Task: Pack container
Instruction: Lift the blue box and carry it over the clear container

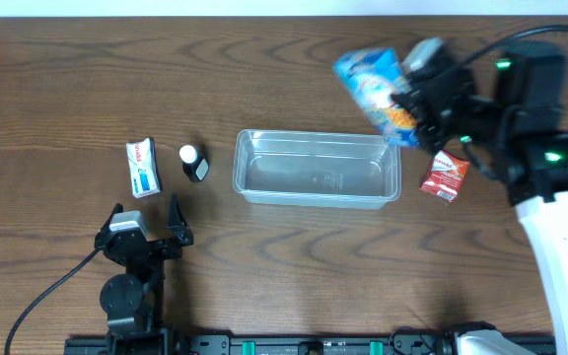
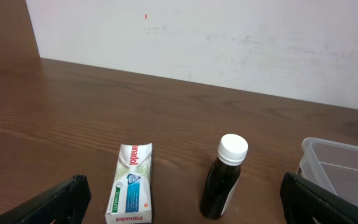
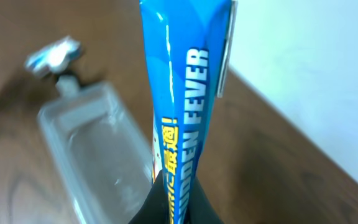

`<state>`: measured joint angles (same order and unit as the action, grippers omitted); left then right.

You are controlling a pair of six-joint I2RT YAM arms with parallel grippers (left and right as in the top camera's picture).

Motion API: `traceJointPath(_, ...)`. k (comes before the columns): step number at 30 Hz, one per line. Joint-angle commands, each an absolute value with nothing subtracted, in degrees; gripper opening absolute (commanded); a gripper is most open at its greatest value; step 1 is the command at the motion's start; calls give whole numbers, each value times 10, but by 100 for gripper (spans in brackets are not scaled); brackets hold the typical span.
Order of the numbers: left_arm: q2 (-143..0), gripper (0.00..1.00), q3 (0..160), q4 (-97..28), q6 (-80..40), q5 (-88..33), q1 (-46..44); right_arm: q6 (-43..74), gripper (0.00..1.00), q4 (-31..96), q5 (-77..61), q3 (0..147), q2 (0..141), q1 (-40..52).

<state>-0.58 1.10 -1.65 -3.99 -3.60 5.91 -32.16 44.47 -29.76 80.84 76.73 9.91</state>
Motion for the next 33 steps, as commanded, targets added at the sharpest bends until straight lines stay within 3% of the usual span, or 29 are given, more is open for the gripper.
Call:
traceJointPath(1, -3, 98, 2, -37, -30, -38, 60, -408, 1, 461, -193, 808, 791, 152)
traceJointPath(8, -3, 98, 2, -37, -30, -38, 60, -474, 1, 474, -106, 808, 835, 229)
traceJointPath(16, -3, 98, 2, -37, -30, -38, 60, -475, 1, 494, -69, 808, 900, 255)
traceJointPath(33, -3, 98, 2, -37, -30, -38, 60, -620, 1, 538, -150, 808, 962, 256)
